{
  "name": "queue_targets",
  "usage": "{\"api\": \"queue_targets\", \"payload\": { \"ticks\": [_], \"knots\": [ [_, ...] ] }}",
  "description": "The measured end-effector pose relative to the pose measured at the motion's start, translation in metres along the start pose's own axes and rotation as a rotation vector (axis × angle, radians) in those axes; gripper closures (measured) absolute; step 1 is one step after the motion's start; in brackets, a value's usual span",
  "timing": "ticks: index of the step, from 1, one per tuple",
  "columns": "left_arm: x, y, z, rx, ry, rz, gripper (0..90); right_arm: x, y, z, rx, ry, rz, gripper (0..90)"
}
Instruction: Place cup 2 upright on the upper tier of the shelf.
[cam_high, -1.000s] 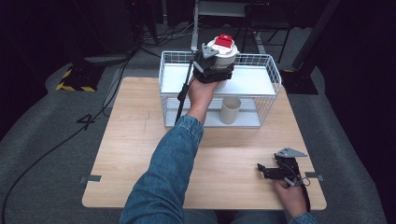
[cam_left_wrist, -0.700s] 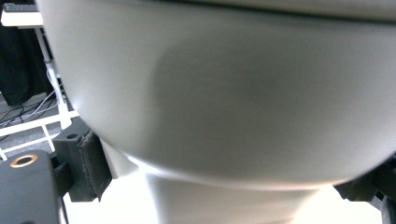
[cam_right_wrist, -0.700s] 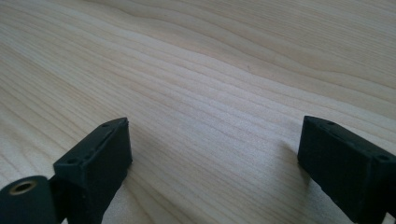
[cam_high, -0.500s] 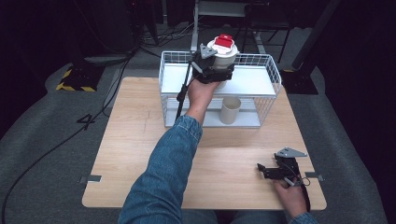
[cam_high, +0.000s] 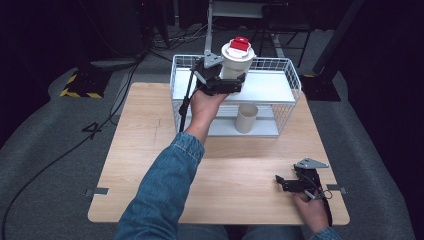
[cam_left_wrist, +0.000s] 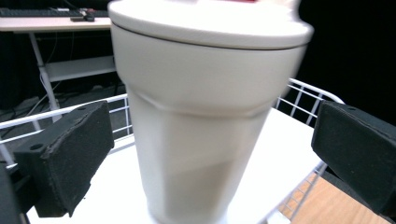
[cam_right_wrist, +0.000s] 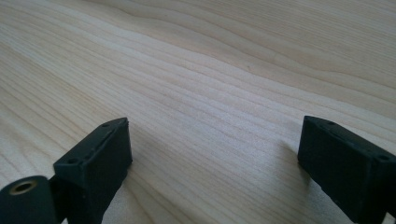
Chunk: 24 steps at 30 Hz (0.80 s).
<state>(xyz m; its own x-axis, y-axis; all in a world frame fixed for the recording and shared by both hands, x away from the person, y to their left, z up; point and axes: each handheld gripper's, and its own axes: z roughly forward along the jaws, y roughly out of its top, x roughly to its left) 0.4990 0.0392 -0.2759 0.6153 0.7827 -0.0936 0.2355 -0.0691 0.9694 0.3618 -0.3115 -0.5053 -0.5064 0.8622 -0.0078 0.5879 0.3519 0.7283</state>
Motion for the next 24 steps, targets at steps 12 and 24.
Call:
{"api": "queue_targets", "payload": {
  "ticks": [12,24],
  "knots": [
    [-0.011,-0.003,-0.064,-0.013,-0.011,0.036,0.0,0.0,0.0,0.0,0.001,0.001,-0.001,10.2],
    [-0.005,-0.03,-0.115,0.008,0.02,0.033,0.0,0.0,0.0,0.0,0.002,0.0,-0.002,10.3]
  ]
}}
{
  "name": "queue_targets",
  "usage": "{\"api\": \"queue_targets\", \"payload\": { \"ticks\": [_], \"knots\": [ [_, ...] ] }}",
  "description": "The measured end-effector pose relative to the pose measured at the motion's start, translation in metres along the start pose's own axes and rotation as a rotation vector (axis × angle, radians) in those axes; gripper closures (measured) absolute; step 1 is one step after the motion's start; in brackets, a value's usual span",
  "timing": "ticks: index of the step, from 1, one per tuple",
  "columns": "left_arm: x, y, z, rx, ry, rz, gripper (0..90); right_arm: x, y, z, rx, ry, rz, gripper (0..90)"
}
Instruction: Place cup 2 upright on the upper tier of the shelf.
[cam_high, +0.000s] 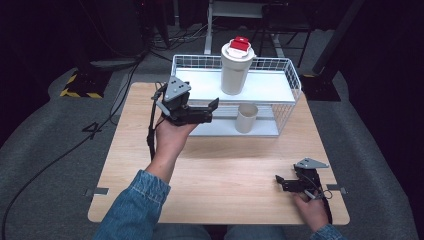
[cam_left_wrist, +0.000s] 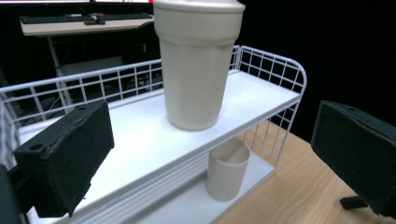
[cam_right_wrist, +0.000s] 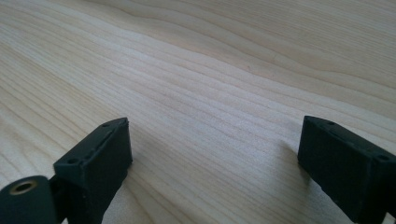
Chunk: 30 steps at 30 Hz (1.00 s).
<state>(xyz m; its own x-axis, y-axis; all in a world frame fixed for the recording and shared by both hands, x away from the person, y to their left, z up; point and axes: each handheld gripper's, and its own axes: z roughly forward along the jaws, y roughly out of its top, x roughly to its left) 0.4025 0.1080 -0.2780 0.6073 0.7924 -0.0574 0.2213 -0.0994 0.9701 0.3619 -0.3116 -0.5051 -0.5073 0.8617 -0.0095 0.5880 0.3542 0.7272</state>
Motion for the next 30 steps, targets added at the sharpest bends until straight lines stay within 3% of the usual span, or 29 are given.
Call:
{"api": "queue_targets", "payload": {
  "ticks": [11,15,27,30],
  "knots": [
    [0.008,-0.039,-0.034,0.04,0.022,0.01,0.0,0.0,0.0,0.0,0.0,0.002,0.0,10.2],
    [0.011,-0.054,-0.041,0.084,0.035,0.011,0.1,0.0,0.0,0.0,0.0,0.002,0.0,10.3],
    [0.027,-0.098,-0.06,0.131,0.078,-0.021,0.6,0.0,0.0,0.0,-0.001,0.002,0.0,10.3],
    [0.03,-0.113,-0.063,0.166,0.092,-0.033,1.1,0.0,0.0,0.0,0.0,0.0,0.0,10.3]
  ]
}}
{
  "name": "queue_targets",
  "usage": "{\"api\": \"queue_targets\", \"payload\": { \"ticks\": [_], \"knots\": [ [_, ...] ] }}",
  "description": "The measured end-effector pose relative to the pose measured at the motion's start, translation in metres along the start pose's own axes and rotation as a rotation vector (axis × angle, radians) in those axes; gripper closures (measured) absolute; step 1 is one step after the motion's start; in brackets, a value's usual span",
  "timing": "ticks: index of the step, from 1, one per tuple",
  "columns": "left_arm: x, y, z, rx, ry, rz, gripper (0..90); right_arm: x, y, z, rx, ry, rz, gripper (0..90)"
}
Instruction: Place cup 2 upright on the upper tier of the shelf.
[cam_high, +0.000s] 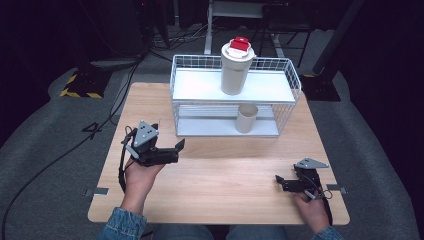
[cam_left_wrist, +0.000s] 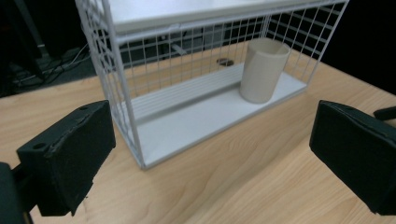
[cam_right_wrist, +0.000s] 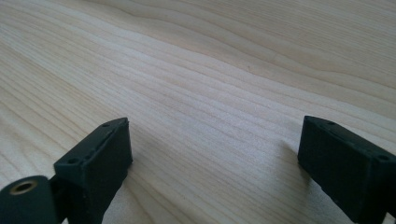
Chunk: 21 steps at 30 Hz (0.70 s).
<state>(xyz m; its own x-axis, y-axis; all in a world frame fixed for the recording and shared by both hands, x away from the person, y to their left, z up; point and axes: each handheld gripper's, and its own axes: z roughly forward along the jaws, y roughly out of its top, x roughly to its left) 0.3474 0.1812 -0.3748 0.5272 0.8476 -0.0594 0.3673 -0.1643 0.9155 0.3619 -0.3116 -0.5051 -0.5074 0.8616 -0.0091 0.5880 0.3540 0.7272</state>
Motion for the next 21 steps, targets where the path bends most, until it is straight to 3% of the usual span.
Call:
{"api": "queue_targets", "payload": {
  "ticks": [8,16,19,21],
  "knots": [
    [0.006,-0.034,-0.004,0.04,0.016,-0.013,1.8,0.0,0.0,0.0,0.0,0.002,0.0,10.3],
    [0.009,-0.068,0.002,0.13,0.006,-0.011,2.1,0.0,0.0,0.0,-0.001,0.0,0.002,10.3],
    [0.009,-0.075,0.007,0.185,-0.004,-0.001,2.0,0.0,0.0,0.0,-0.001,0.001,0.003,10.3],
    [0.01,-0.08,0.01,0.208,-0.017,-0.017,2.0,0.0,0.0,0.0,-0.001,0.0,0.002,10.3]
  ]
}}
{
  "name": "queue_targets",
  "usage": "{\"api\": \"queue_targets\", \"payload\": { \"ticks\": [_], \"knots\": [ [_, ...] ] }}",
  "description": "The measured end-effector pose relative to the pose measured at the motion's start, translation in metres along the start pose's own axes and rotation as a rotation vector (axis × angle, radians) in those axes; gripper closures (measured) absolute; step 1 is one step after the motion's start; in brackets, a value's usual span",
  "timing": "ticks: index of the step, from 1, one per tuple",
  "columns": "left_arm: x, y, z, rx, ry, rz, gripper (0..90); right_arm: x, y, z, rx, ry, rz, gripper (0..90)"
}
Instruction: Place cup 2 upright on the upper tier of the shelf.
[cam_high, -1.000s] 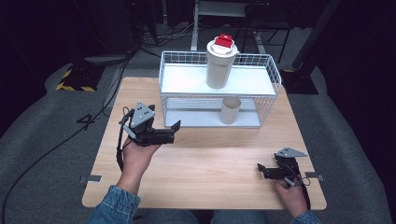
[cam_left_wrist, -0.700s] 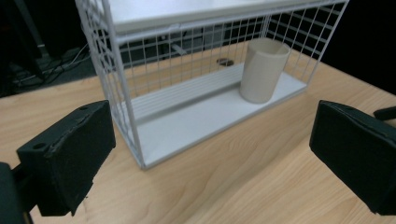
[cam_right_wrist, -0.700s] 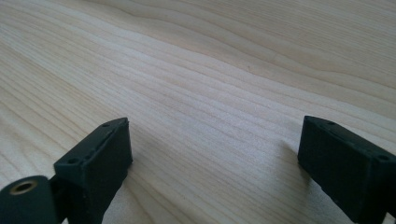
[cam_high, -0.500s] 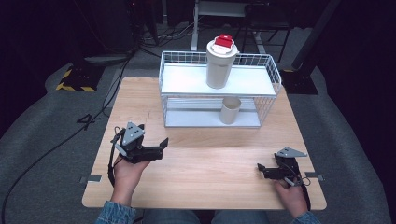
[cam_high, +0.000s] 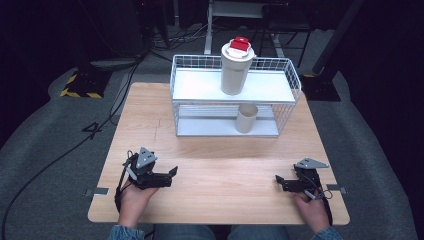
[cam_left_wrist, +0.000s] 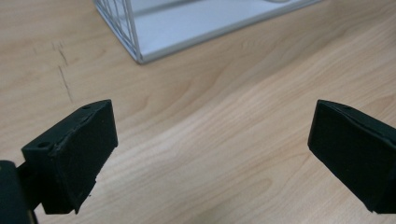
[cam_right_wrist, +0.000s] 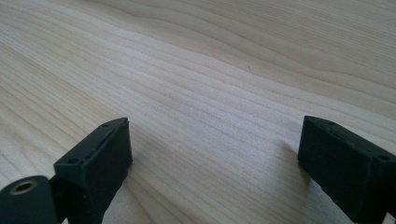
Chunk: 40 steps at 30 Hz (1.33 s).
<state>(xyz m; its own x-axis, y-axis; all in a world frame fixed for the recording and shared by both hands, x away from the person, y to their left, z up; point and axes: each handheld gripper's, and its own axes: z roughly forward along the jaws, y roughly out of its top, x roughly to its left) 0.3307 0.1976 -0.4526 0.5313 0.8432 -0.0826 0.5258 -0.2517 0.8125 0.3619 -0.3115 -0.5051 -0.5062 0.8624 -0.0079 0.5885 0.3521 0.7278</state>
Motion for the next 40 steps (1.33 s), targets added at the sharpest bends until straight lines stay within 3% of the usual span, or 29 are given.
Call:
{"api": "queue_targets", "payload": {
  "ticks": [12,19,23,27,31,33,40],
  "knots": [
    [0.007,-0.025,0.017,0.107,0.002,-0.041,2.4,0.0,0.0,0.0,-0.001,0.002,0.001,10.3],
    [0.01,-0.032,0.025,0.164,0.026,-0.043,2.3,0.0,0.0,0.0,0.0,0.002,0.0,10.3],
    [0.014,-0.034,0.028,0.19,0.065,-0.047,1.6,0.0,0.0,0.0,0.0,0.002,0.0,10.3],
    [0.018,-0.035,0.033,0.227,0.074,-0.079,1.3,0.0,0.0,0.0,-0.001,0.002,0.0,10.3],
    [0.018,-0.036,0.036,0.215,0.094,-0.073,0.1,0.0,0.0,0.0,-0.001,0.001,0.0,10.3],
    [0.017,-0.037,0.038,0.22,0.112,-0.031,0.1,0.0,0.0,0.0,0.0,0.002,0.001,10.3],
    [0.016,-0.037,0.038,0.22,0.108,-0.029,0.1,0.0,0.0,0.0,0.001,-0.002,0.0,10.2]
  ]
}}
